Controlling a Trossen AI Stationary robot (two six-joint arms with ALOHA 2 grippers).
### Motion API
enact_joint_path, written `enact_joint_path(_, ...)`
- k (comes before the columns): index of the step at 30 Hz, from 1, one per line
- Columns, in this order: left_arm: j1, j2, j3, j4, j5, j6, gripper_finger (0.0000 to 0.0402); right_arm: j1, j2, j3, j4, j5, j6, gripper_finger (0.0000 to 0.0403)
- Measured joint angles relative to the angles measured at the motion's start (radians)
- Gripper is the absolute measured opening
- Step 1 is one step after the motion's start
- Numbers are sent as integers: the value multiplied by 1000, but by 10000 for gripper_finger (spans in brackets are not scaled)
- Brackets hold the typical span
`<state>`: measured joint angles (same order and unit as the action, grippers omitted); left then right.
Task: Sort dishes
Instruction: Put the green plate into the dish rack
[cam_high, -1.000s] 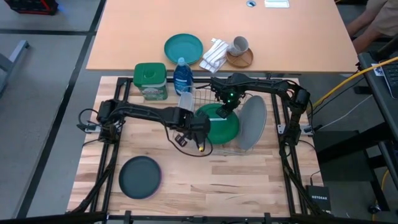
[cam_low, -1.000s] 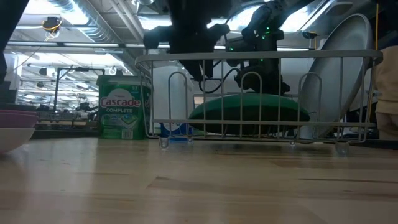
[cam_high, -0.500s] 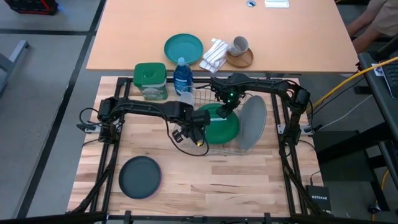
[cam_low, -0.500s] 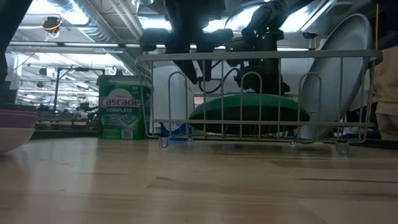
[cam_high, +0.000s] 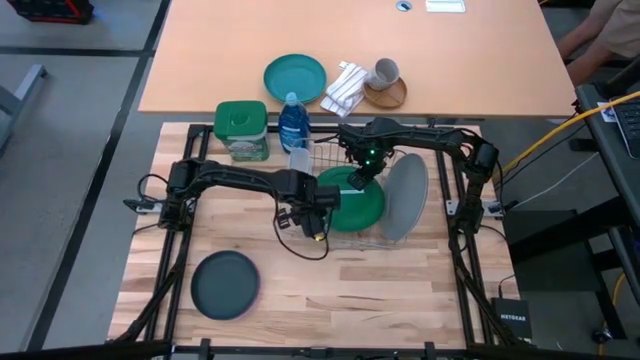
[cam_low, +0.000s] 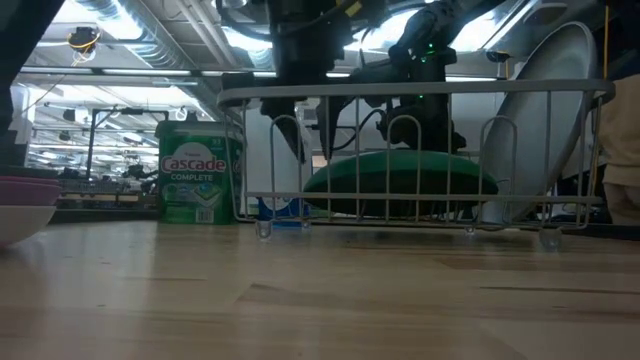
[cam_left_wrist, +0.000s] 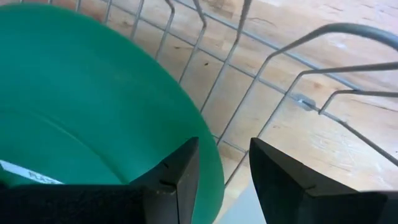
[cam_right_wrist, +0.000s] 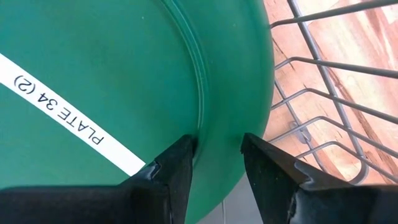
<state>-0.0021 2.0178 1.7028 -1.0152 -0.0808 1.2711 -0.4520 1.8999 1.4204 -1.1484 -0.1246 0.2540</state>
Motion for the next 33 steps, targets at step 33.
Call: enact_joint_path(33, -1, 49, -2, 35, 45, 83, 49, 0, 0, 2, 6, -8, 3, 147)
